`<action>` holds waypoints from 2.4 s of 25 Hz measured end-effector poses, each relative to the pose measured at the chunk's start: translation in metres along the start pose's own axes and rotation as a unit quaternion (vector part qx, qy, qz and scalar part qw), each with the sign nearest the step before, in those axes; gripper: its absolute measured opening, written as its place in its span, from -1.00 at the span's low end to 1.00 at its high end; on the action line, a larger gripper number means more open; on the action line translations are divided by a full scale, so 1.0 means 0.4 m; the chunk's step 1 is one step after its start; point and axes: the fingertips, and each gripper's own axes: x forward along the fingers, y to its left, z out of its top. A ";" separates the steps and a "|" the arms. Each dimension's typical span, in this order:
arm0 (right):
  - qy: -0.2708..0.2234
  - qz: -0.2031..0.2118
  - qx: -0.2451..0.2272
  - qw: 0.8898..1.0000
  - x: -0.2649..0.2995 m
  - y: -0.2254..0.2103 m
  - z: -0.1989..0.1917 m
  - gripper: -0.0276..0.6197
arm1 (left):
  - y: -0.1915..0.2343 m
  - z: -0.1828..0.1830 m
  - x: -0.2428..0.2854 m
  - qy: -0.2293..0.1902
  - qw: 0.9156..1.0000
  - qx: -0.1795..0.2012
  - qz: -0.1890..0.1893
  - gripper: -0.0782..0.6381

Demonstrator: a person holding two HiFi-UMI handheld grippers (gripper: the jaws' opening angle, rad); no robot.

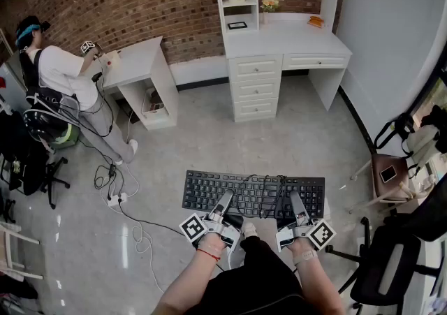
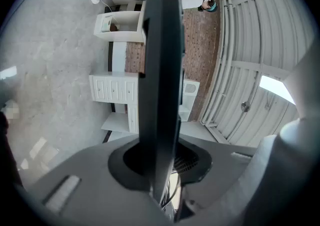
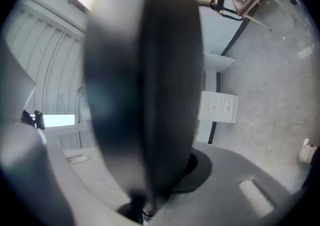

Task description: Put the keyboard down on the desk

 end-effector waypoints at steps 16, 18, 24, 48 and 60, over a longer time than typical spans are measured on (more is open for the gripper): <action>-0.013 -0.012 -0.003 1.000 0.336 -0.132 0.142 -0.65 | 0.101 0.166 0.353 0.019 1.000 0.003 0.019 -0.56; -0.015 -0.014 -0.005 1.000 0.382 -0.140 0.164 -0.65 | 0.109 0.187 0.402 0.022 1.000 0.000 0.021 -0.56; -0.025 -0.022 0.001 0.999 0.521 -0.165 0.219 -0.65 | 0.128 0.253 0.549 0.031 0.999 -0.008 0.027 -0.56; -0.086 -0.039 0.000 0.996 0.803 -0.262 0.471 -0.64 | 0.213 0.315 0.991 0.111 0.993 -0.009 0.033 -0.56; -0.110 -0.051 -0.004 0.993 0.996 -0.343 0.679 -0.64 | 0.278 0.327 1.308 0.149 0.988 -0.015 0.037 -0.57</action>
